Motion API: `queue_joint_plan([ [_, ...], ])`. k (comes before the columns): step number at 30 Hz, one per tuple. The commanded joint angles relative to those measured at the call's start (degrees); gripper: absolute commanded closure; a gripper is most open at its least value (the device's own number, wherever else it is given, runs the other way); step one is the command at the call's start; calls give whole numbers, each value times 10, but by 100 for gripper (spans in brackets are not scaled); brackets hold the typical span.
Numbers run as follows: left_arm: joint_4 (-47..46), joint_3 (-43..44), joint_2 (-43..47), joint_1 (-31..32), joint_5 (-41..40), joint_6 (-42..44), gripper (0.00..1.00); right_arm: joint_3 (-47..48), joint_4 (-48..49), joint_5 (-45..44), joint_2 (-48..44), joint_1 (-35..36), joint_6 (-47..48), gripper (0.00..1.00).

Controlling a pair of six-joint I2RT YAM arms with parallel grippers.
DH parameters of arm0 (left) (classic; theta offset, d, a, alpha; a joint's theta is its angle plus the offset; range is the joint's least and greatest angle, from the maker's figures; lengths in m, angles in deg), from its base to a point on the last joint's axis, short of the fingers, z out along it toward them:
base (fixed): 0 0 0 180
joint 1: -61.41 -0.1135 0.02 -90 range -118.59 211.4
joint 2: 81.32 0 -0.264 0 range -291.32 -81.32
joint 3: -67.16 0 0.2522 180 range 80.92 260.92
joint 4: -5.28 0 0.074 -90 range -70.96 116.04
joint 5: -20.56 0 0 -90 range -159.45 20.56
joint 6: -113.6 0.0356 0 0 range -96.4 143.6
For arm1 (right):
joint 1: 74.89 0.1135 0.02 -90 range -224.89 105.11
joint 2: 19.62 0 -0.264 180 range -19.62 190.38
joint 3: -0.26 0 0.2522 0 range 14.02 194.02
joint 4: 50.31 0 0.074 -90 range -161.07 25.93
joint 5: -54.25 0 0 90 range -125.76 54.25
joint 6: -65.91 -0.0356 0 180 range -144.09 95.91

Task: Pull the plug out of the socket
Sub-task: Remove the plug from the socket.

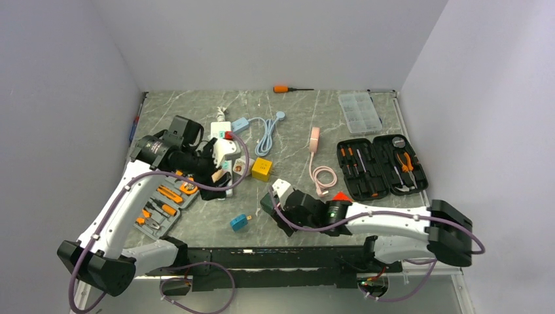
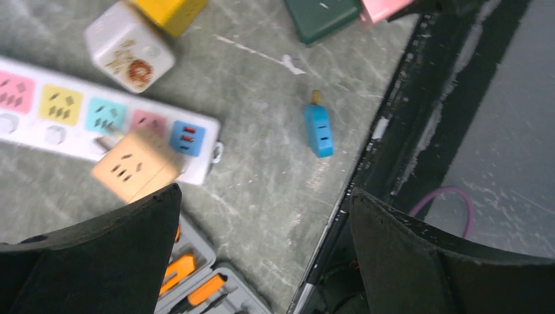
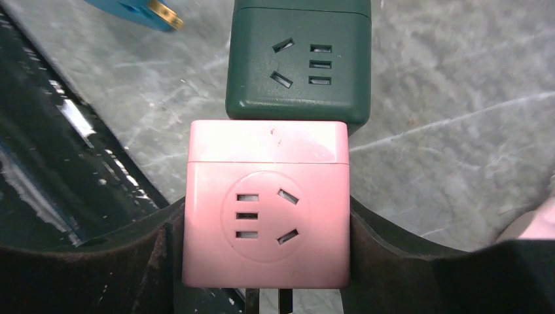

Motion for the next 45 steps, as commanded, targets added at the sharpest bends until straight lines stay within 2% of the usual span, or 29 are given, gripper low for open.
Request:
queue_joint_plan([
  [1,13,-28,22,-2,123,76,1,-11,73,12,-92,1,74,72],
  [6,-14,-72,62,-1,216,121,1,-6,85,34,-145,3,148,92],
  [10,-3,-82,53,-2,270,175,1,44,57,68,-135,4,179,100],
  [14,-13,-92,56,-1,324,235,0,107,36,80,-104,18,201,100],
  [18,0,-83,39,-1,330,275,1,154,25,73,-88,34,219,100],
  [27,-67,-85,25,20,296,237,1,214,14,100,-54,47,245,100],
  [33,-34,-85,18,34,304,270,1,227,25,101,-47,48,260,100],
  [38,-17,-88,20,39,275,293,1,229,30,103,-49,48,261,100],
  [42,-44,-89,21,42,257,268,1,231,34,103,-49,48,260,100],
  [45,-63,-84,15,45,254,246,6,234,38,103,-45,48,259,100],
])
